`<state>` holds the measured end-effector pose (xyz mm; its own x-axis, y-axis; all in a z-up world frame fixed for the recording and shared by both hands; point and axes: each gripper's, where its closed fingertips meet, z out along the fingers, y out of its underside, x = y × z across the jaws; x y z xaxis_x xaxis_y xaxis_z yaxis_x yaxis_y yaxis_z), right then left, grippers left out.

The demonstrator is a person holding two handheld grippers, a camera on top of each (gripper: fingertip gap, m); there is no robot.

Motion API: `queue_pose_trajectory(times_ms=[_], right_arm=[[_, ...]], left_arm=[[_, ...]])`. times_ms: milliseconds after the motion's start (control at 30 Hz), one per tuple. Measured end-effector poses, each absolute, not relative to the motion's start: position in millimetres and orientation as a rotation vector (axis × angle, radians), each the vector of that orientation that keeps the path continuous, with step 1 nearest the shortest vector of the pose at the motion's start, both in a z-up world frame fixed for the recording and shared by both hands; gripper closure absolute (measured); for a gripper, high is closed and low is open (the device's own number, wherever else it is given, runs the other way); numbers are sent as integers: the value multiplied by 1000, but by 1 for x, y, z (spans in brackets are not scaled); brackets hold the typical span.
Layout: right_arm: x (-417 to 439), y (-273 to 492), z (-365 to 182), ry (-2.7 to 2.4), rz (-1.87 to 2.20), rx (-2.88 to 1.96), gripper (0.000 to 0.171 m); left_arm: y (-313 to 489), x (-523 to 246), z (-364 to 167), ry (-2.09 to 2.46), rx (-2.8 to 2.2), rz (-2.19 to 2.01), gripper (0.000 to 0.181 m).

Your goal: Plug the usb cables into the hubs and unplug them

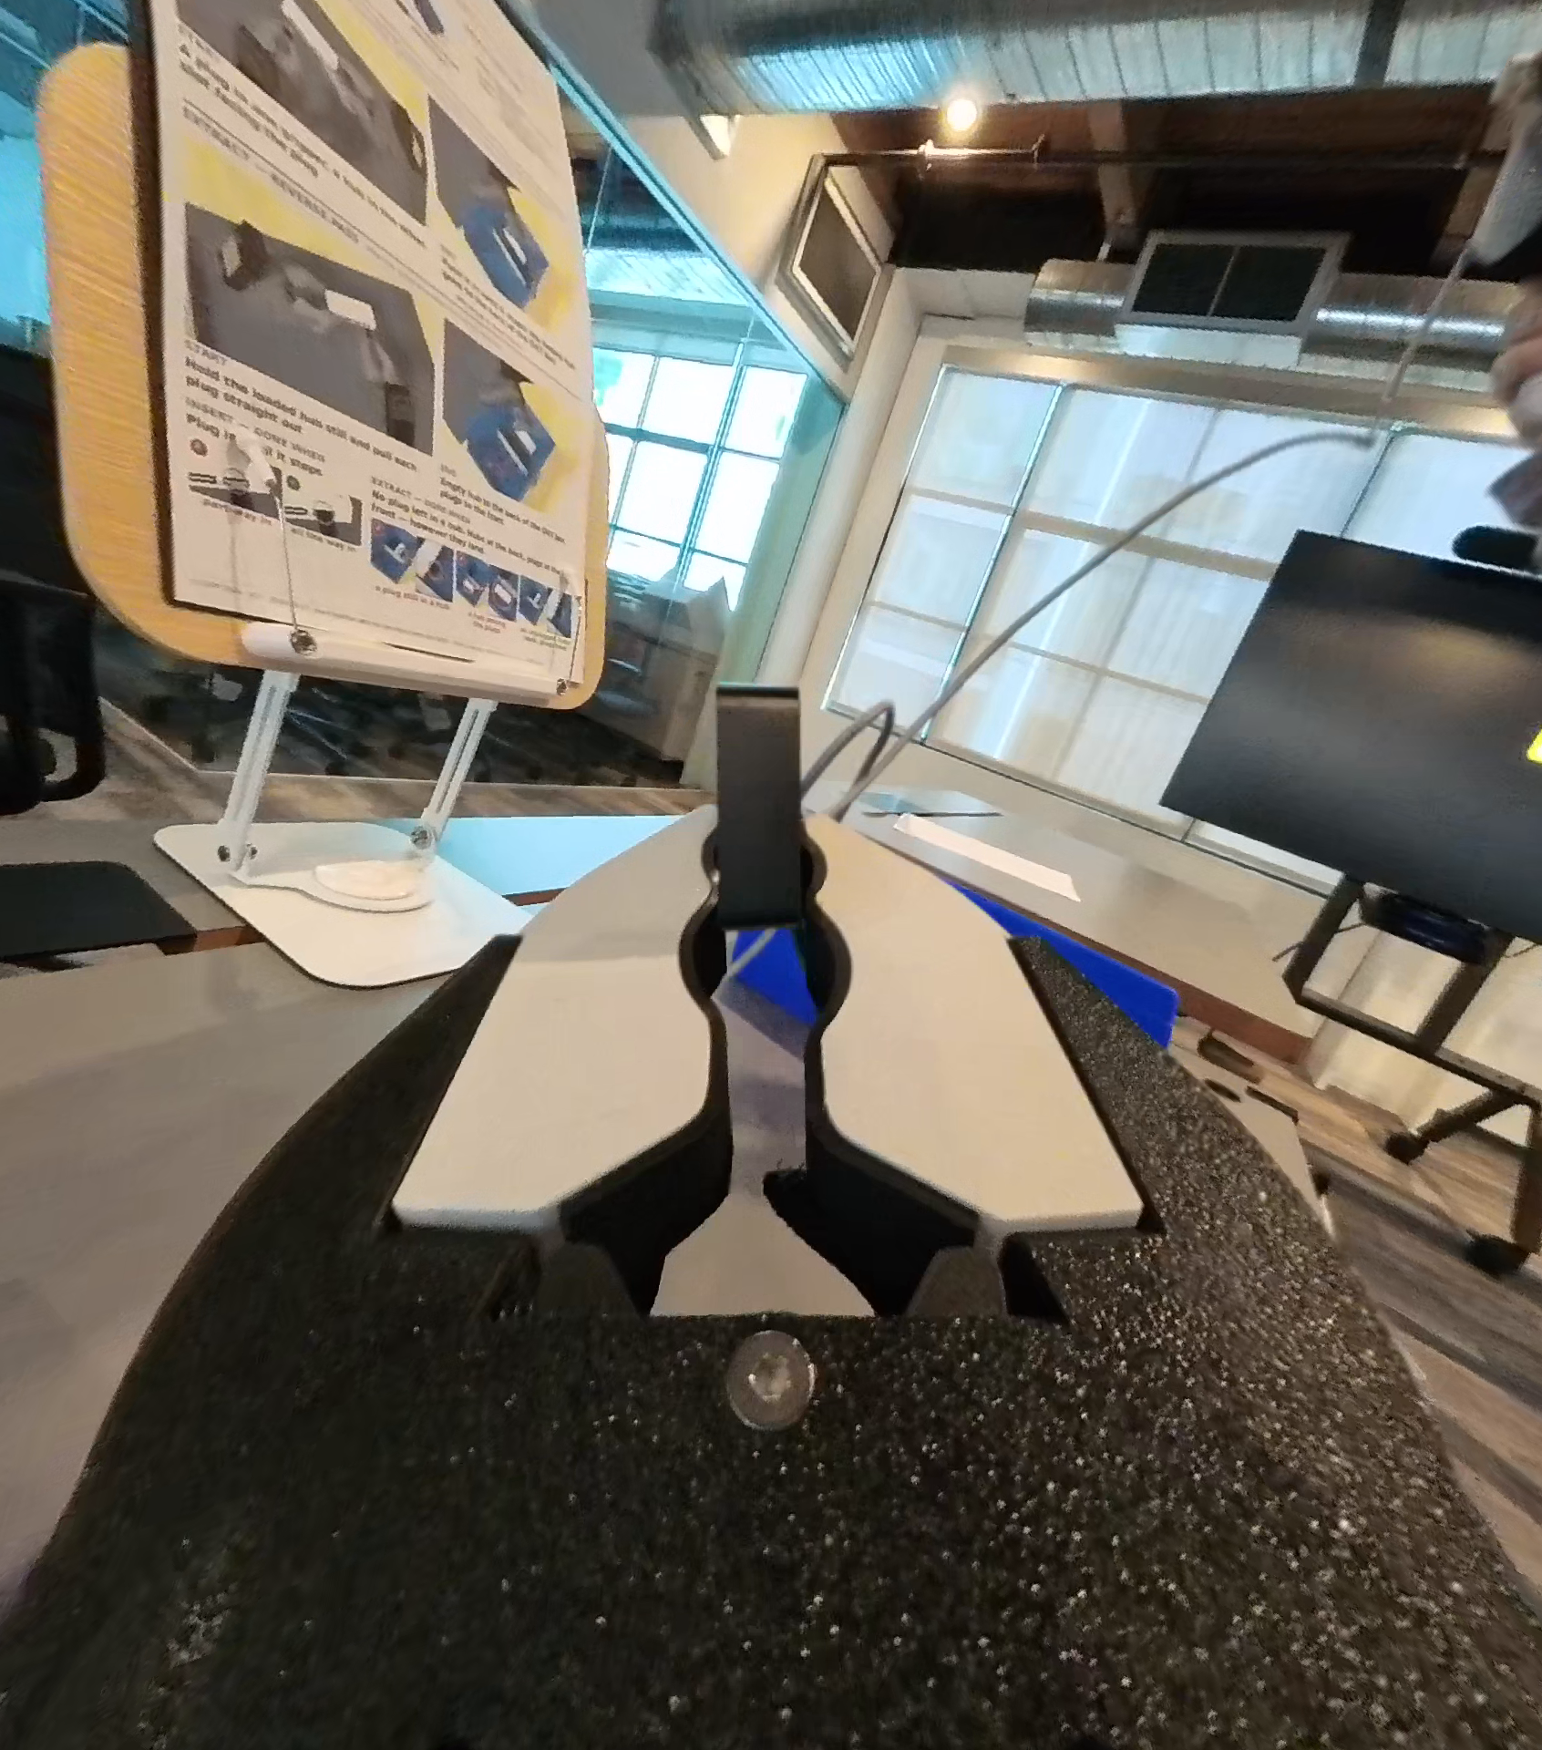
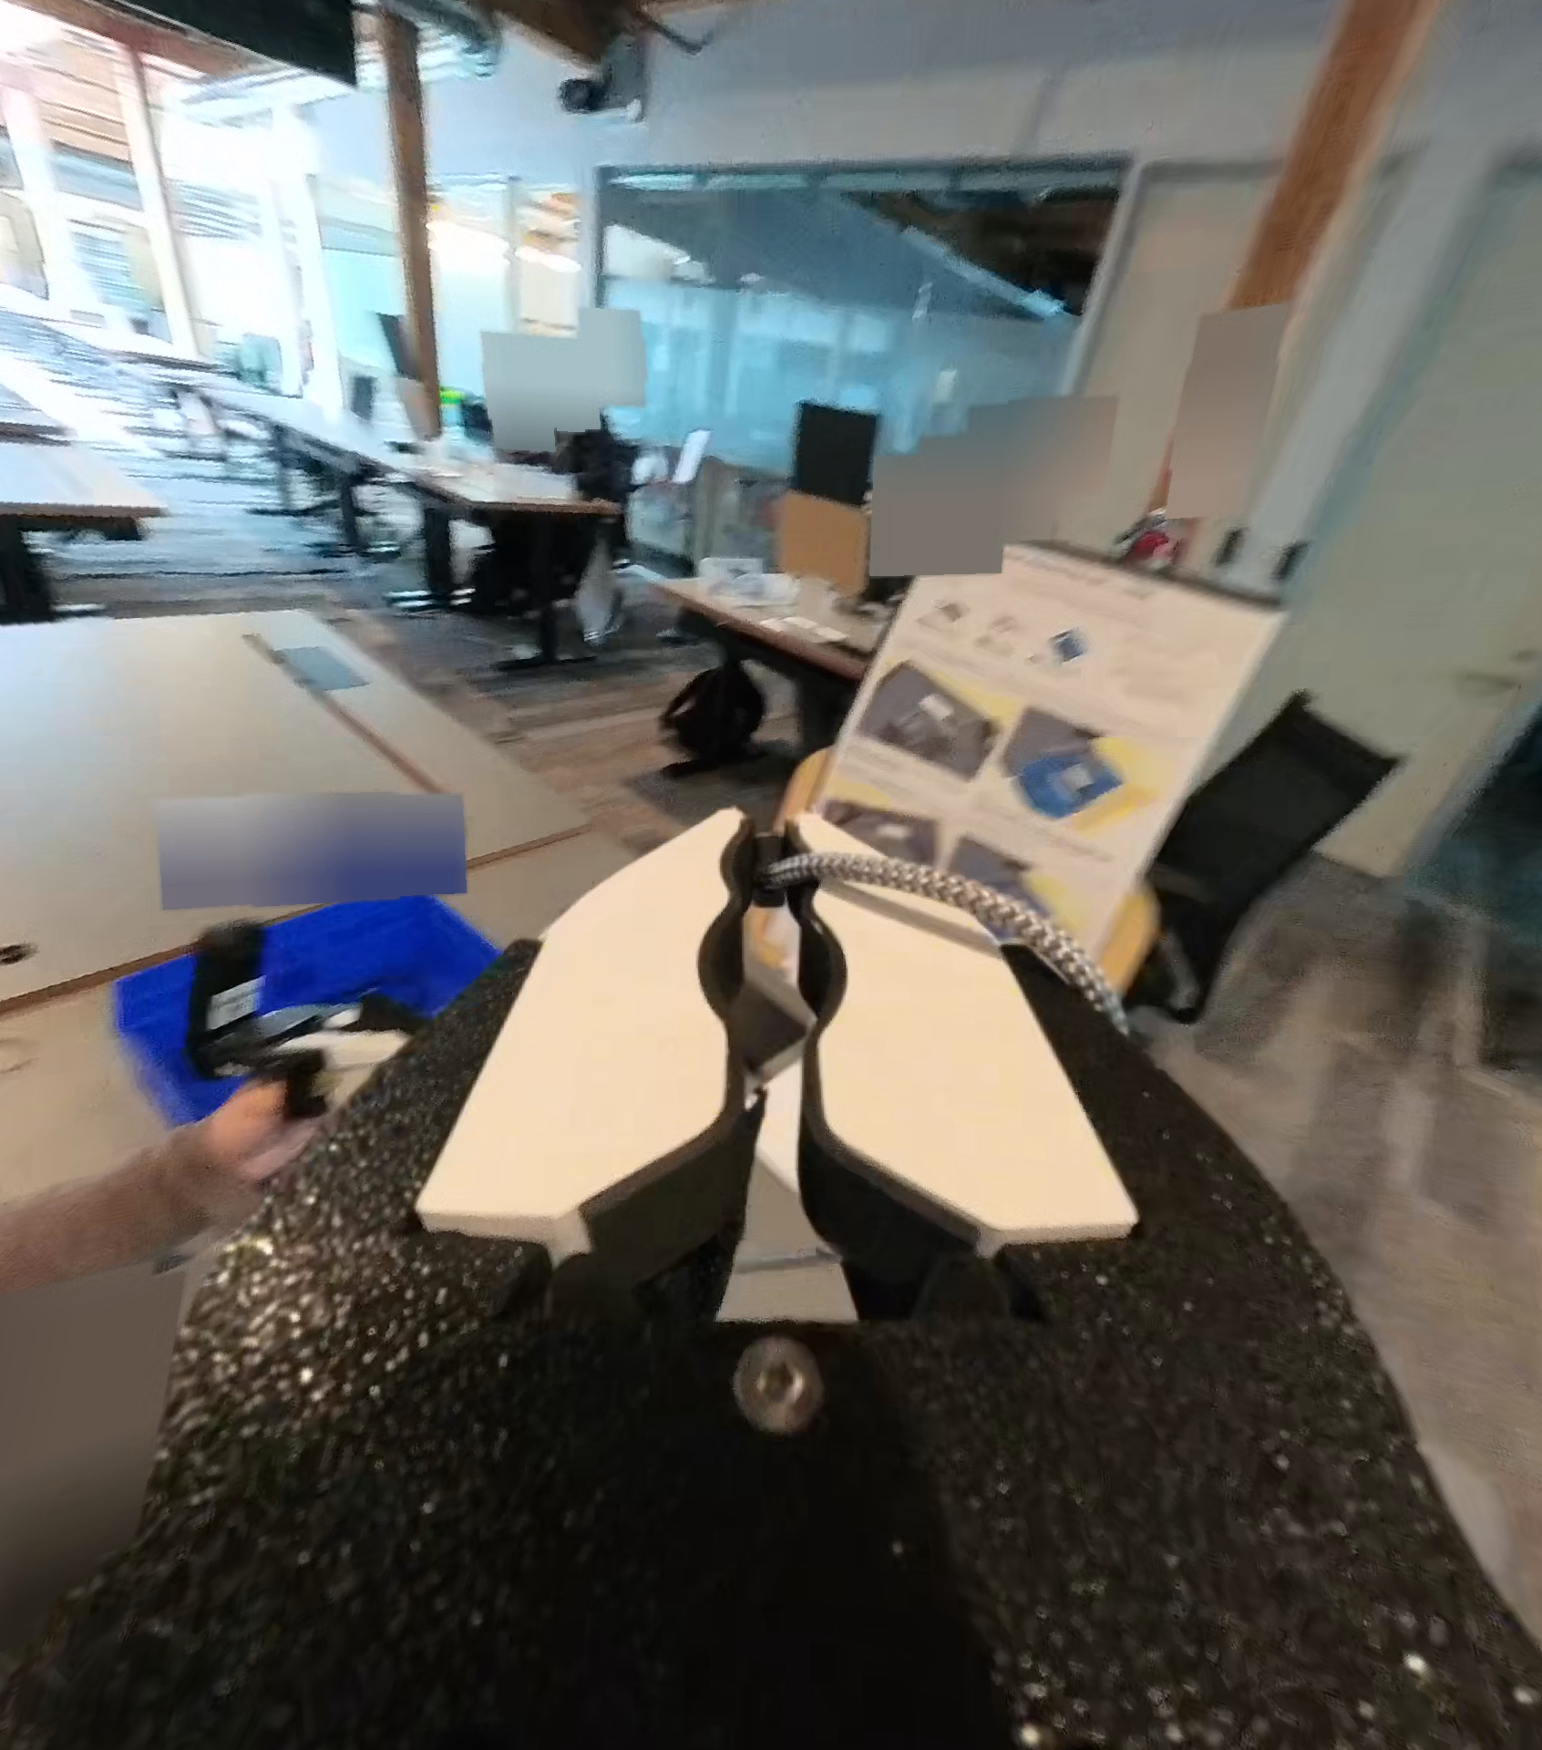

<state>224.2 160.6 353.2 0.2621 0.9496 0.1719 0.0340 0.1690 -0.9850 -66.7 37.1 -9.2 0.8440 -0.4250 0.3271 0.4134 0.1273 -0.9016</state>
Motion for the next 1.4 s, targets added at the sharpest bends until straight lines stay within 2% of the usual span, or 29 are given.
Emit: queue_pose_trajectory(times_ms=[133, 300, 433, 533, 600, 700, 767, 900, 1033, 1100, 1167, 1200, 1333, 1400], right_arm=[[178, 126, 264, -1264, 1039, -1308, 166], [120, 68, 94, -1545, 1117, -1531, 166], [103, 45, -34, -1723, 1002, -1715, 166], [106, 47, -101, -1816, 825, -1803, 166], [109, 41, -125, -1884, 777, -1833, 156], [122, 36, -148, -2012, 628, -1876, 141], [137, 36, -153, -2106, 494, -1912, 125], [155, 25, -139, -2234, 493, -1946, 101], [149, 10, -96, -2210, 889, -1867, 110], [145, 1, -70, -2187, 1153, -1764, 107], [129, 16, -52, -2041, 1230, -1660, 99], [119, 28, -47, -1956, 1224, -1618, 100], [88, 55, -63, -1829, 1164, -1572, 106], [75, 62, -85, -1850, 1096, -1575, 116]], left_arm=[[37, -64, -11, 41, -1323, -616, 170], [40, -57, -17, 88, -1360, -620, 170], [43, -57, -22, 89, -1377, -616, 171], [44, -58, -23, 76, -1373, -639, 170], [44, -59, -25, 73, -1376, -640, 170], [45, -61, -25, 72, -1379, -617, 170], [43, -63, -23, 66, -1367, -590, 170], [38, -65, -15, 59, -1327, -615, 170], [32, -60, -8, 116, -1288, -639, 171], [25, -52, 0, 185, -1219, -686, 170], [15, -44, 10, 230, -1128, -786, 170], [12, -44, 13, 226, -1097, -827, 170], [7, -43, 16, 237, -1024, -931, 170], [5, -42, 17, 242, -1004, -966, 171]])
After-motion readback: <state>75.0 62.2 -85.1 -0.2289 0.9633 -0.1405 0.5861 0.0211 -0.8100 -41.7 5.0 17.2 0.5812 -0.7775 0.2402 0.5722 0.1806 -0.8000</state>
